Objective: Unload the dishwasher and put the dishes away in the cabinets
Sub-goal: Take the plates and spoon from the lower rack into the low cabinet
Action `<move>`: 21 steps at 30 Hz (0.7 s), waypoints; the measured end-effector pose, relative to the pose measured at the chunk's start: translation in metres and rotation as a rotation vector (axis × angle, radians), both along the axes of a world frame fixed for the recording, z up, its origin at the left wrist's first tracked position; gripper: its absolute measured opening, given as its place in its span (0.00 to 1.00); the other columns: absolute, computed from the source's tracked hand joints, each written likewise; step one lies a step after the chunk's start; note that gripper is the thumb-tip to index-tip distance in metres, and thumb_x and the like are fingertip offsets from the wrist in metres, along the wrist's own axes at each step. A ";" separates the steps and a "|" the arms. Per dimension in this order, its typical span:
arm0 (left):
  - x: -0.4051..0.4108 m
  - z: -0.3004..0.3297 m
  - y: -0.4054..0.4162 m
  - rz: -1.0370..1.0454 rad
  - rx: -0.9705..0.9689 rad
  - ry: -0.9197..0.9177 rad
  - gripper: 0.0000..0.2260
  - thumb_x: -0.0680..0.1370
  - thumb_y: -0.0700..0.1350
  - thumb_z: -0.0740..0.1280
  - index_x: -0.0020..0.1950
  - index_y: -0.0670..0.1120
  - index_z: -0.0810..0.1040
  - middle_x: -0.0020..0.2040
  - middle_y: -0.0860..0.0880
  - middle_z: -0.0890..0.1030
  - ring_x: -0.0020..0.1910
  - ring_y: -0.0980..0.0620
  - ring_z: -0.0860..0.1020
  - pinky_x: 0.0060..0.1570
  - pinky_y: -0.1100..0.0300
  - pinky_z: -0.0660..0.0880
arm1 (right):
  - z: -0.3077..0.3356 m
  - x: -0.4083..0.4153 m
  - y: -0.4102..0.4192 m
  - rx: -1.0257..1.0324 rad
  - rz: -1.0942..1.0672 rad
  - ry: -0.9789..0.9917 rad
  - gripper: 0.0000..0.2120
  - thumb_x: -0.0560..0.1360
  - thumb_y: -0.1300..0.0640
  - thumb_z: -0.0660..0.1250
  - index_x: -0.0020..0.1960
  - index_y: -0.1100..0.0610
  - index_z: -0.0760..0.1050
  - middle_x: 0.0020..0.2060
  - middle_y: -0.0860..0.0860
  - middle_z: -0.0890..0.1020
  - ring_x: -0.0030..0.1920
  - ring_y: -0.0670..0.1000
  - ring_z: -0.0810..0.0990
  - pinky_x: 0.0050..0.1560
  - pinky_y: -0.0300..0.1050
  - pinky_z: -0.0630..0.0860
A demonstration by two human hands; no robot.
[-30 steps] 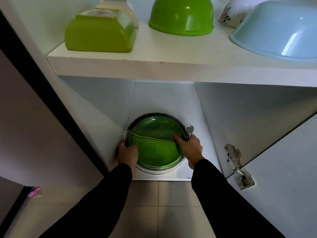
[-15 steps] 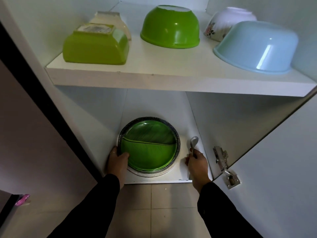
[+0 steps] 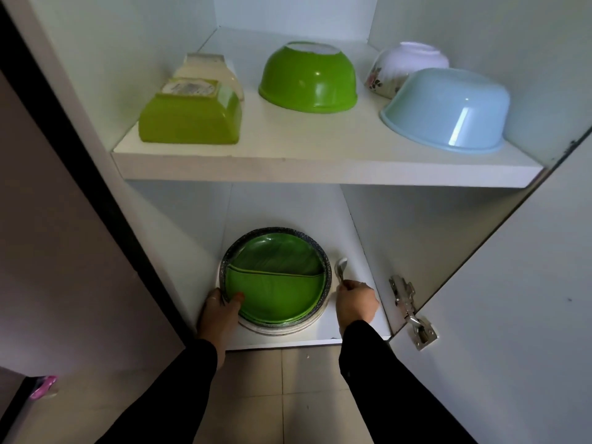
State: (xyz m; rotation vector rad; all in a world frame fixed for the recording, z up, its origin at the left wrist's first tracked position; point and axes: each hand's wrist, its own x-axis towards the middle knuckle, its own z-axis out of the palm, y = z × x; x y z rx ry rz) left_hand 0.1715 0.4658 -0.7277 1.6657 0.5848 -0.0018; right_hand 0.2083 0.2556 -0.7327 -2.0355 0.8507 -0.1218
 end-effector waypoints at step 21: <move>-0.065 0.155 0.008 -0.427 0.042 0.433 0.07 0.76 0.47 0.66 0.43 0.44 0.73 0.49 0.42 0.73 0.53 0.45 0.73 0.49 0.57 0.65 | 0.160 -0.056 0.026 -0.263 0.391 0.212 0.12 0.76 0.57 0.63 0.54 0.62 0.79 0.51 0.59 0.83 0.52 0.59 0.80 0.44 0.39 0.69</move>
